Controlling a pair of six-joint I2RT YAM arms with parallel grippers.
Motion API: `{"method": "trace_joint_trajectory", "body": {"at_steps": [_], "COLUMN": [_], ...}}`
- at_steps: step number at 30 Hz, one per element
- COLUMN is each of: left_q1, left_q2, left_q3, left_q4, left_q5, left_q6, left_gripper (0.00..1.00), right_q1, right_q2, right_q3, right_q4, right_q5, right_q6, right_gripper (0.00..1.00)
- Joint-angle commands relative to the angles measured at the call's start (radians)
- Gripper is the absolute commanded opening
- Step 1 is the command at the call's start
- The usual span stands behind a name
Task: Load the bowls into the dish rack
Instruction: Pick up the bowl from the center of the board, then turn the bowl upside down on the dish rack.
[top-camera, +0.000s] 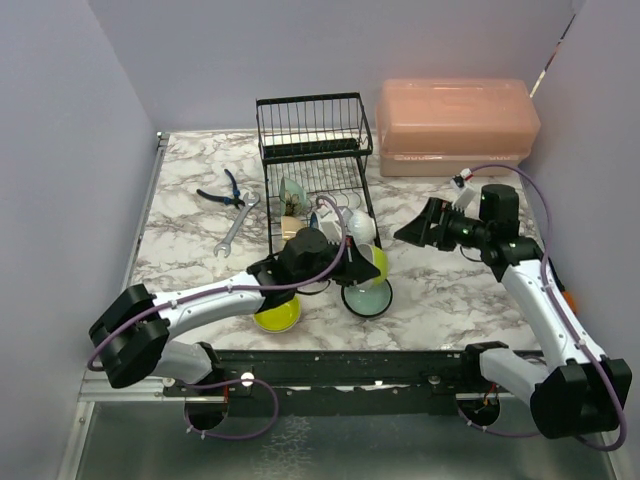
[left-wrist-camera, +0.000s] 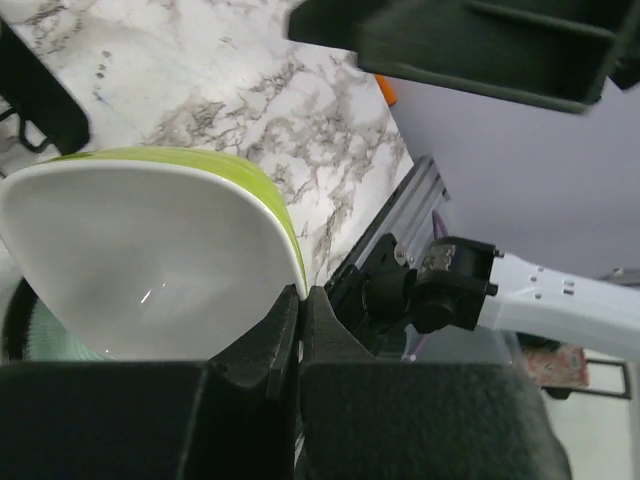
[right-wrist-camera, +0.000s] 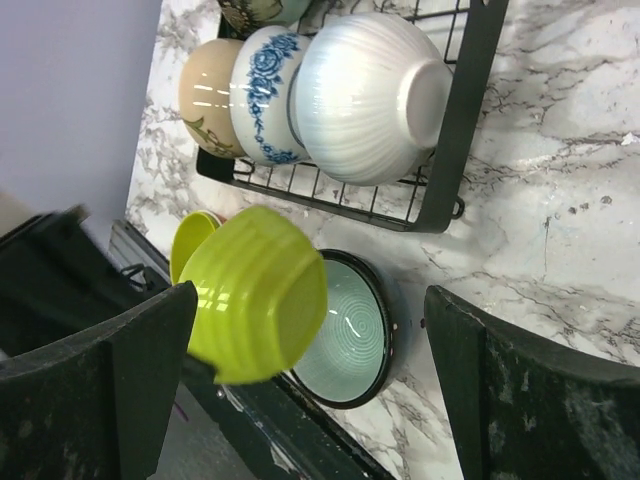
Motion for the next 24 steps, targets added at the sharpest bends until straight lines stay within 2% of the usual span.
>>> {"method": "trace_joint_trajectory", "body": {"at_steps": [1,7,12,18,21,24], "left_q1": [0.09,0.199,0.288,0.388,0.418,0.438], "left_q2": [-0.052,-0.101,-0.148,-0.208,-0.245,-0.279], "left_q3": [-0.098,-0.149,-0.192,-0.251,-0.278,-0.307], "left_q4": [0.266,0.35,0.407,0.501,0.506,0.506], "left_q5": [0.144,0.193,0.207,0.193,0.155,0.115], "left_q6": [-0.178,-0.252,-0.329,-0.467,-0.522,-0.564], "left_gripper": [0.0,0.0,0.0,0.0,0.0,0.0], "right_q1": [0.007,0.017,0.1,0.308,0.453,0.545], "right_q2": [-0.064,-0.092,-0.053,-0.006,0.019,0.057], "right_q3": [0.04,0.046,0.078,0.126,0.165,0.196], "right_q4": [0.027,0.087,0.063,0.073,0.084,0.101], "right_q5": [0.022,-0.013,0.048,0.202,0.353,0.448], "right_q6": [0.0,0.039,0.027,0.006,-0.02,-0.042], "right_gripper": [1.0,1.0,1.0,1.0,1.0,1.0]}}
